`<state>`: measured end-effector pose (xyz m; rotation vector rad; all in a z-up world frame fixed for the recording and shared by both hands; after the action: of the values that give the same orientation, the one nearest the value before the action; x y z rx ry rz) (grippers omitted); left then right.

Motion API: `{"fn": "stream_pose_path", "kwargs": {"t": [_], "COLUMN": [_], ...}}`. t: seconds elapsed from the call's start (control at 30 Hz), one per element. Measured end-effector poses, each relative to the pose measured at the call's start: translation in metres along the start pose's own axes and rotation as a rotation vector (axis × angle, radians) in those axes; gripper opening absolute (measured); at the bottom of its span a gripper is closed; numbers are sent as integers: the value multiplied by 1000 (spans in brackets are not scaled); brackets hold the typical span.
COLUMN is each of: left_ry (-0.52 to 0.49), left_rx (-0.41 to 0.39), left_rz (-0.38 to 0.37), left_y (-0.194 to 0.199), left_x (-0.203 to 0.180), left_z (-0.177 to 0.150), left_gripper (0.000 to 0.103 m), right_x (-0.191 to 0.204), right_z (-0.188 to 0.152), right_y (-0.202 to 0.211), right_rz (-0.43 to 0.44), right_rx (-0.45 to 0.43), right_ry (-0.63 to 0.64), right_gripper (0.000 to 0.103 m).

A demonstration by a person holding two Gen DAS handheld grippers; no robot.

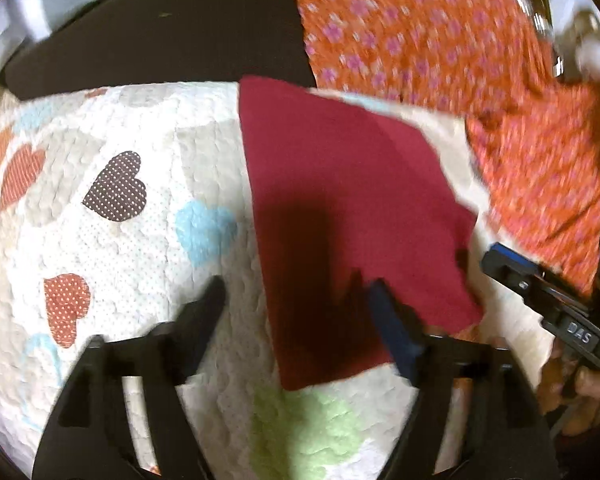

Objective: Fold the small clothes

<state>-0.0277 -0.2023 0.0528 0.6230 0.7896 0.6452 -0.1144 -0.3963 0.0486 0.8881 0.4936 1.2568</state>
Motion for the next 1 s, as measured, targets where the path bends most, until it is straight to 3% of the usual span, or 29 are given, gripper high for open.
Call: {"fn": "stream_pose_path", "kwargs": {"t": [0.07, 0.1, 0.3, 0.5, 0.53, 0.6, 0.7, 0.83, 0.9, 1.0], "left_ry": [50, 81, 259, 305, 286, 230, 166, 116, 89, 136], "left_rx": [-21, -20, 38, -20, -29, -21, -5, 27, 48, 99], "left_rz": [-41, -56, -134, -199, -204, -208, -185, -175, -144, -113], "left_y": [3, 0, -41, -61, -63, -64, -48, 0, 26, 46], "left_x": [6, 11, 37, 39, 35, 24, 10, -9, -21, -26], "left_z": [7, 11, 17, 25, 24, 23, 21, 3, -22, -66], "left_gripper": [80, 80, 80, 80, 80, 67, 55, 53, 53, 53], "right_x": [-10, -16, -25, -28, -29, -27, -20, -1, 12, 31], "right_z": [11, 18, 25, 25, 25, 26, 29, 25, 11, -23], "right_y": [4, 1, -67, -104, -104, -102, -87, -44, -19, 3], "right_rz": [21, 31, 101, 205, 217, 236, 220, 261, 291, 317], "right_rx": [-39, -42, 137, 151, 143, 140, 127, 113, 112, 140], "right_ry": [-62, -100, -179, -261, -270, -273, -235, -179, -145, -109], "right_gripper": [61, 63, 64, 71, 71, 55, 42, 40, 40, 40]}}
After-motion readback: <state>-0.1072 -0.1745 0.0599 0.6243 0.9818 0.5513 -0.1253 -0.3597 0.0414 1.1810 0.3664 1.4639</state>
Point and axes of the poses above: each gripper's, at about its wrist camera, not at the fingertips, and y roughly against the way its jaws point, x to its left, z to its top, the point moved 3 cm from there along -y, roughly the way its jaws point, and after that the axes turned 11 degrees about -z, right-handed, at the moved point
